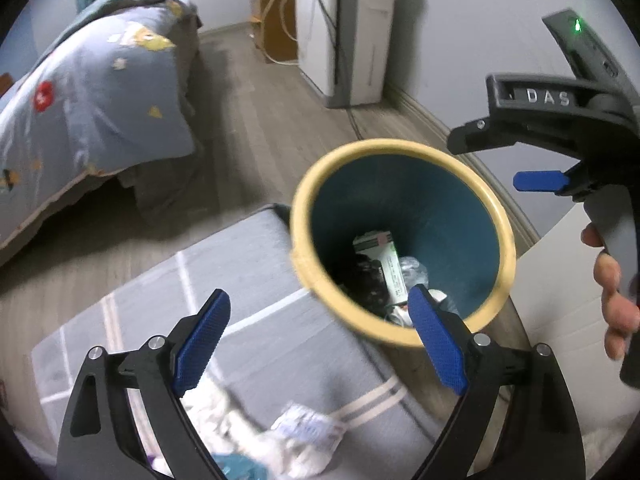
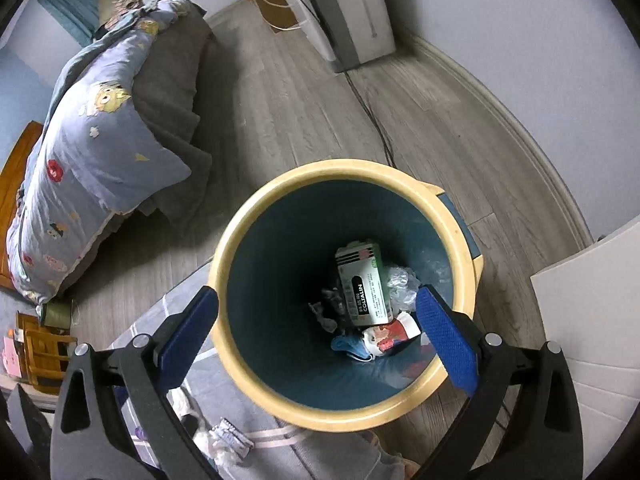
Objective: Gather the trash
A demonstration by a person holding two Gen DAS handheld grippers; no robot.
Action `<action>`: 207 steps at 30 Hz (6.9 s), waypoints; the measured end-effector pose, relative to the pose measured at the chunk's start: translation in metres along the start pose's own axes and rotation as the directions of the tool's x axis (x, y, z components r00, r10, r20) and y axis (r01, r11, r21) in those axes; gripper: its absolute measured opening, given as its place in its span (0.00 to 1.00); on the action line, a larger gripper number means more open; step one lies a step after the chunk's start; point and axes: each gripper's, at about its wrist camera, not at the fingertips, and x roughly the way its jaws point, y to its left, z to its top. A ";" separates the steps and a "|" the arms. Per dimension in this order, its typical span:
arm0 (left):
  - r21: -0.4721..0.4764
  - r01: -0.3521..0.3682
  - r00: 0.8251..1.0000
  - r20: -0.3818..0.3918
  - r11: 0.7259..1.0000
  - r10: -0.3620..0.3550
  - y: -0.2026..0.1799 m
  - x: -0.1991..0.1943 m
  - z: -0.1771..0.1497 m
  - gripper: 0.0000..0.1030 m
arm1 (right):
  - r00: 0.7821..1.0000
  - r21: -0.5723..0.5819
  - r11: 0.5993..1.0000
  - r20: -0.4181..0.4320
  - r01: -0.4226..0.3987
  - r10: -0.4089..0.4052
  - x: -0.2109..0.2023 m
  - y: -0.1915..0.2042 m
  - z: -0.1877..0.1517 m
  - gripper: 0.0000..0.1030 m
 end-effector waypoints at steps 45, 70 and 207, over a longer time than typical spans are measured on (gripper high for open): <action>-0.302 -0.132 0.976 0.127 0.944 0.177 0.146 -0.196 -0.155 0.89 | 0.960 -0.407 0.912 -0.231 0.053 -0.159 0.020 0.140 -0.272 0.79; -0.259 -0.177 0.983 -0.003 0.950 0.183 0.153 -0.154 -0.169 0.89 | 0.991 -0.567 0.822 -0.080 0.044 -0.108 -0.020 0.187 -0.209 0.15; 0.221 0.096 0.995 -0.044 0.971 -0.088 -0.051 0.031 0.031 0.14 | 0.974 -0.370 0.915 -0.091 0.159 -0.206 0.049 0.021 -0.005 0.07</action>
